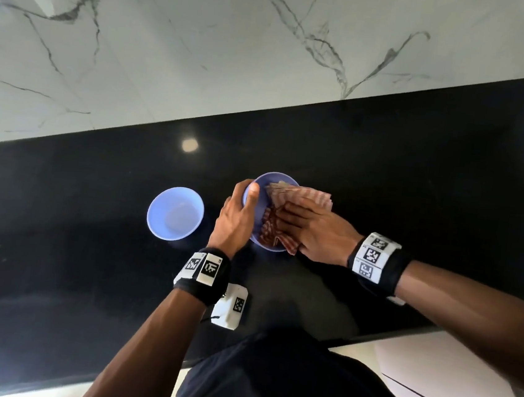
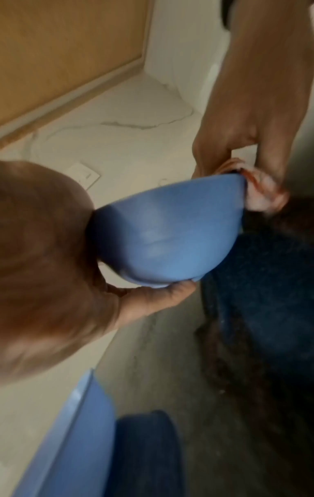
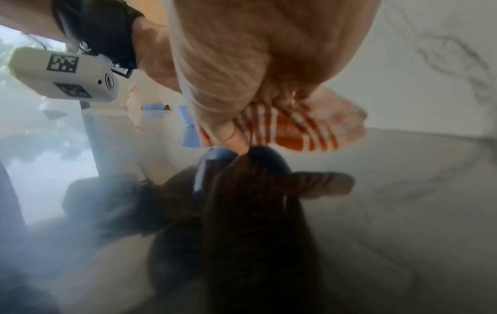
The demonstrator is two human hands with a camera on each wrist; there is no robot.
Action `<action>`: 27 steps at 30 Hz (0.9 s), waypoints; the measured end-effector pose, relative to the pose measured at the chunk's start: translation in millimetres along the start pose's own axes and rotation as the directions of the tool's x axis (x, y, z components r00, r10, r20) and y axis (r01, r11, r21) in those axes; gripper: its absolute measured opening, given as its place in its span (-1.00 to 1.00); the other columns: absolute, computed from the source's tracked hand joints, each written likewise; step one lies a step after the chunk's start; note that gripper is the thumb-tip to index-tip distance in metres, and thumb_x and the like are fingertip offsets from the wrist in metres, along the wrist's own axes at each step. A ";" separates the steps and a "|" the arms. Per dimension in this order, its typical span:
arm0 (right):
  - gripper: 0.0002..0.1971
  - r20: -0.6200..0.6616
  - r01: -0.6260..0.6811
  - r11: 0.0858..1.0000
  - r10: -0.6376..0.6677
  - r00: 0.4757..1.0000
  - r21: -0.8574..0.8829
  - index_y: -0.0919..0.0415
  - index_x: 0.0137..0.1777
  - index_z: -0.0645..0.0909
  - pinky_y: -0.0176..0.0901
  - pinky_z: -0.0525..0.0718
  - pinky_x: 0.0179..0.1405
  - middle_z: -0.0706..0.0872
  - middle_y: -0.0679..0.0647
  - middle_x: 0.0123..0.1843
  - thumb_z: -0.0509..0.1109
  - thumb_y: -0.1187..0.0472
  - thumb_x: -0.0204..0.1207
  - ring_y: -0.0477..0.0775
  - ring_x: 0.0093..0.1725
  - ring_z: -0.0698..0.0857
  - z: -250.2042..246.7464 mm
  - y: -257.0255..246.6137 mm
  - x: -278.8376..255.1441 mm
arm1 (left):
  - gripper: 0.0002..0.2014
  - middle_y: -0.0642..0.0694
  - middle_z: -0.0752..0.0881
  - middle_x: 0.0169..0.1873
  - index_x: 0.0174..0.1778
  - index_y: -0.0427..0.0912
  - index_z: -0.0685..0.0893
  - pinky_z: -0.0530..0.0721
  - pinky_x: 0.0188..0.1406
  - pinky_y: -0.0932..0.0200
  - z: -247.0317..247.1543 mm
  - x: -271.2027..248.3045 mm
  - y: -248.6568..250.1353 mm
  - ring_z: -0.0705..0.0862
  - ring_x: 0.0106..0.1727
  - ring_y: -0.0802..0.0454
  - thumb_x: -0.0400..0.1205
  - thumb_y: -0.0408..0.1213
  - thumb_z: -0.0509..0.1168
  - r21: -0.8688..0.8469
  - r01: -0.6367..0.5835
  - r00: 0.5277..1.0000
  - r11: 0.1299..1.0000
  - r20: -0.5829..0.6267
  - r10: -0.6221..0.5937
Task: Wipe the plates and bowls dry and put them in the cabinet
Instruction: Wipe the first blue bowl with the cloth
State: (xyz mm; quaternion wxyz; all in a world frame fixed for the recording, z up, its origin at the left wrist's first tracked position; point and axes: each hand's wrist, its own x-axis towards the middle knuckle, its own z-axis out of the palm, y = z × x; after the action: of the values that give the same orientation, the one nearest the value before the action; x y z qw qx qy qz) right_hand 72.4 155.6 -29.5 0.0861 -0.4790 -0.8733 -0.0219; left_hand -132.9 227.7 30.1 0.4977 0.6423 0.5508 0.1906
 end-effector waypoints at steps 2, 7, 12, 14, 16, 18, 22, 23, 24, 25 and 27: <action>-0.63 -0.027 -0.061 0.995 0.063 0.998 0.082 0.20 0.42 0.70 0.15 0.25 0.72 0.71 0.14 0.45 0.39 0.17 0.64 0.13 0.57 0.56 9.3 -14.7 1.6 | -0.50 -0.13 0.67 0.41 0.51 0.25 0.51 0.50 0.52 -0.21 3.7 -2.2 -1.2 0.57 0.47 -0.21 0.77 0.33 -0.05 -0.027 0.049 0.998 0.998 -0.047 -0.050; -0.56 -0.026 -0.037 0.957 0.046 0.999 0.286 0.09 0.58 0.57 0.07 0.10 0.78 0.47 0.05 0.67 0.28 0.17 0.71 0.03 0.77 0.19 6.4 -13.8 -2.6 | -0.51 -0.15 0.71 0.39 0.48 0.16 0.58 0.62 0.46 -0.24 -4.7 3.4 6.4 0.64 0.42 -0.24 0.76 0.33 0.10 0.064 0.130 0.991 0.989 0.020 -0.131; -0.54 -0.017 0.142 0.965 -0.142 0.990 0.223 0.11 0.33 0.77 -0.18 0.07 0.72 0.77 0.04 0.37 0.51 0.40 0.41 0.03 0.47 0.65 -9.0 11.1 1.5 | -0.47 -0.19 0.76 0.30 0.34 -0.06 0.71 0.64 0.36 -0.11 -19.0 33.2 24.7 0.69 0.36 -0.28 0.71 0.30 0.27 0.376 0.045 0.991 0.925 0.097 -0.088; -0.56 0.042 0.159 0.972 -0.169 0.985 0.173 0.14 0.25 0.81 -0.18 0.07 0.69 0.81 0.04 0.30 0.49 0.38 0.35 0.06 0.39 0.72 -12.3 15.9 4.7 | -0.56 -0.26 0.77 0.25 0.23 -0.11 0.73 0.60 0.26 -0.09 -16.8 40.6 31.8 0.69 0.33 -0.37 0.78 0.20 0.22 0.457 0.000 0.991 0.890 0.119 -0.061; -0.60 0.060 0.154 0.973 -0.166 0.984 0.173 0.15 0.22 0.81 -0.17 0.09 0.68 0.82 0.05 0.28 0.40 0.32 0.39 0.08 0.38 0.73 -14.7 15.8 5.3 | -0.64 -0.36 0.77 0.16 0.05 -0.15 0.72 0.57 0.16 -0.10 -12.3 44.6 30.9 0.68 0.25 -0.49 0.84 0.06 0.17 0.462 -0.020 0.997 0.887 0.070 -0.014; -0.62 0.021 0.145 0.975 -0.150 0.988 0.171 0.14 0.18 0.82 -0.16 0.12 0.68 0.84 0.05 0.23 0.30 0.28 0.44 0.09 0.33 0.75 -16.4 10.0 4.0 | -0.65 -0.41 0.77 0.12 0.01 -0.15 0.71 0.58 0.15 -0.14 -7.3 43.4 24.5 0.66 0.21 -0.55 0.86 0.01 0.15 0.424 0.001 1.000 0.906 -0.006 0.001; -0.73 -0.096 0.016 0.977 0.004 0.995 0.212 0.18 0.16 0.82 0.00 0.42 0.49 0.86 0.09 0.16 0.51 0.33 0.47 0.14 0.25 0.74 -5.4 -23.1 4.4 | -0.63 -0.41 0.75 0.22 0.19 -0.14 0.75 0.58 0.24 -0.15 0.8 34.6 19.1 0.64 0.29 -0.52 0.87 0.01 0.12 0.305 0.100 0.983 0.947 -0.176 -0.047; -0.76 -0.105 -0.053 0.968 0.081 0.991 0.246 0.18 0.16 0.81 0.05 0.50 0.42 0.86 0.10 0.13 0.50 0.30 0.50 0.16 0.22 0.74 -1.0 -35.6 6.4 | -0.62 -0.40 0.74 0.27 0.27 -0.13 0.74 0.57 0.28 -0.15 3.7 31.4 19.4 0.63 0.32 -0.50 0.88 0.00 0.10 0.266 0.128 0.974 0.955 -0.217 -0.070; -0.79 -0.102 -0.134 0.950 0.169 0.980 0.280 0.17 0.14 0.80 0.11 0.57 0.35 0.86 0.11 0.10 0.47 0.27 0.53 0.18 0.17 0.75 3.4 -47.5 7.8 | -0.60 -0.37 0.73 0.30 0.33 -0.12 0.73 0.56 0.31 -0.16 8.0 28.0 18.5 0.62 0.35 -0.48 0.88 0.01 0.08 0.225 0.157 0.964 0.962 -0.247 -0.100; -0.80 -0.082 -0.203 0.930 0.238 0.968 0.307 0.17 0.12 0.79 0.15 0.61 0.29 0.86 0.11 0.07 0.43 0.25 0.54 0.20 0.12 0.78 6.0 -56.9 9.3 | -0.59 -0.35 0.72 0.33 0.38 -0.11 0.71 0.54 0.34 -0.17 11.6 24.8 16.7 0.60 0.38 -0.45 0.89 0.02 0.05 0.186 0.181 0.955 0.966 -0.269 -0.127; -0.78 -0.044 -0.249 0.917 0.276 0.960 0.312 0.15 0.13 0.78 0.17 0.63 0.25 0.85 0.10 0.06 0.40 0.24 0.53 0.19 0.08 0.80 8.0 -64.4 9.9 | -0.58 -0.31 0.72 0.35 0.38 -0.10 0.69 0.52 0.33 -0.17 14.3 18.5 13.3 0.59 0.38 -0.42 0.89 0.04 0.02 0.146 0.195 0.952 0.970 -0.267 -0.151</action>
State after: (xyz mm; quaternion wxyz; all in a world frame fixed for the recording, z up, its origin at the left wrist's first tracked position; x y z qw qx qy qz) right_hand 12.0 130.1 -32.8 0.1989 -0.5716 -0.7893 0.1034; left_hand -108.8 239.5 29.6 0.3812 0.6020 0.6784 0.1791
